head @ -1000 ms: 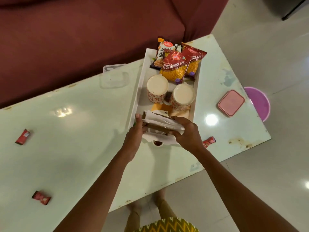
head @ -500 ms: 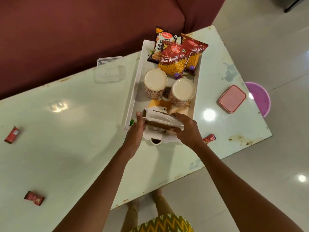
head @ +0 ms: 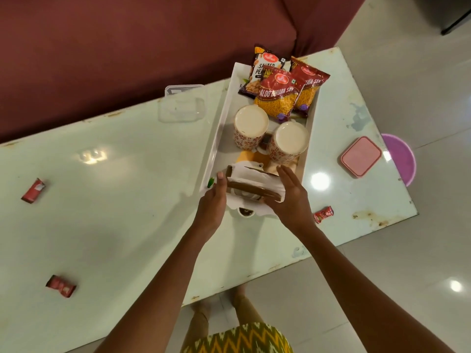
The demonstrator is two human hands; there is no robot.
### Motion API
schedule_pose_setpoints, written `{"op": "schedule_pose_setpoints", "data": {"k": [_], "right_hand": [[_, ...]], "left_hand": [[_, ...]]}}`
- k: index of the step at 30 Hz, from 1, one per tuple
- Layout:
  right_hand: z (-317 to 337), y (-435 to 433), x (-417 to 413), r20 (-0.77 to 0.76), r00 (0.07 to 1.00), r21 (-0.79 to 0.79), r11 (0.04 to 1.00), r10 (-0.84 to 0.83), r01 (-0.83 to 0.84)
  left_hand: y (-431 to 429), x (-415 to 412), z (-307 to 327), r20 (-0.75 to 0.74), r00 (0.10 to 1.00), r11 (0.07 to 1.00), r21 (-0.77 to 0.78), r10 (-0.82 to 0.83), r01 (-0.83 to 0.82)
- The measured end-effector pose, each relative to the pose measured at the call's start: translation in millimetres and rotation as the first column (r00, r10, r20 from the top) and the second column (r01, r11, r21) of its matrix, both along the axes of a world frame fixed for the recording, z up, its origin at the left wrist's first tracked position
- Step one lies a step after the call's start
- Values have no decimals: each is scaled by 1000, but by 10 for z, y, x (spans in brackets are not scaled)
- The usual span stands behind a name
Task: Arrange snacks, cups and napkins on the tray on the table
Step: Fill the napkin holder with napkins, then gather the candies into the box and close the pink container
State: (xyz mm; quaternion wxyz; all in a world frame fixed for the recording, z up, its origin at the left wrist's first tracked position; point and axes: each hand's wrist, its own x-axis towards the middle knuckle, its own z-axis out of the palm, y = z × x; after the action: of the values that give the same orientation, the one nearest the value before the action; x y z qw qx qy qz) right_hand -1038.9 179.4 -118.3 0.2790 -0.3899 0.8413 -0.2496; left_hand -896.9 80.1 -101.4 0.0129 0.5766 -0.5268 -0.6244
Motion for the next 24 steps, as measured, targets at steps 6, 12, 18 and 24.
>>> {"op": "schedule_pose_setpoints", "data": {"k": [6, 12, 18, 24], "right_hand": [[304, -149, 582, 10, 992, -111, 986, 124, -122], [380, -589, 1409, 71, 953, -98, 952, 296, -288], [271, -1121, 2256, 98, 876, -100, 880, 473, -464], [10, -1891, 3089, 41, 756, -41, 757, 653, -652]], "left_hand": [[38, 487, 224, 39, 998, 999, -19, 46, -45], [-83, 1327, 440, 56, 983, 968, -188, 177, -164], [-274, 2266, 409, 105, 930, 923, -203, 352, -327], [-400, 3132, 253, 94, 869, 866, -190, 485, -463]]}}
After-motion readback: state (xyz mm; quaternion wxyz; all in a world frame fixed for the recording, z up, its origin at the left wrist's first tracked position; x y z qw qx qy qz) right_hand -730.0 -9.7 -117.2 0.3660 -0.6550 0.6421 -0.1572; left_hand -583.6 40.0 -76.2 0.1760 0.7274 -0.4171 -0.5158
